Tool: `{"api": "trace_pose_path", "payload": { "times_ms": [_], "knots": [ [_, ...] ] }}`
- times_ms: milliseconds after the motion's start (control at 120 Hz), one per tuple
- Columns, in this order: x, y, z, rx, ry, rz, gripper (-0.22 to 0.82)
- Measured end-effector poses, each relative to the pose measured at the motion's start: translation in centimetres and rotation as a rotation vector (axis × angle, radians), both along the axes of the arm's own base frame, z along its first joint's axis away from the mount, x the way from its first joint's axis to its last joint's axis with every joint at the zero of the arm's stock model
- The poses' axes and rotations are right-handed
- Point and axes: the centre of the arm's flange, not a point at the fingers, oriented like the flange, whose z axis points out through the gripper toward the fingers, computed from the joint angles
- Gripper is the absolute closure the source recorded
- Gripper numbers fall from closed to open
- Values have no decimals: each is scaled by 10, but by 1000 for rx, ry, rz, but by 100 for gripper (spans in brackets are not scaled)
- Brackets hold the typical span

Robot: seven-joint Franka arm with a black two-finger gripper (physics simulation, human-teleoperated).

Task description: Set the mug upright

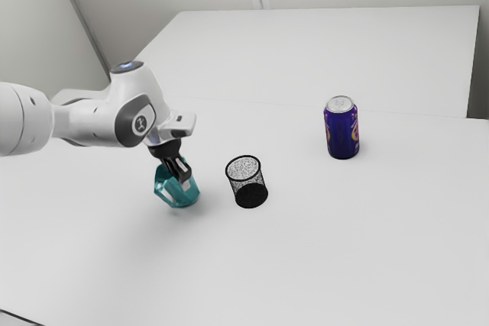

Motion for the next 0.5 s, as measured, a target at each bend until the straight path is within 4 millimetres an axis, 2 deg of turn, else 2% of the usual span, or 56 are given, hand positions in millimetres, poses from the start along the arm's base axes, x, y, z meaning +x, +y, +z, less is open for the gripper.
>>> {"api": "trace_pose_path", "payload": {
  "times_ms": [317,392,500],
  "knots": [
    [-1,-5,6,2,-5,59,51],
    [-1,-8,15,6,-20,63,45],
    [-3,-15,40,19,-56,65,38]
  ]
}}
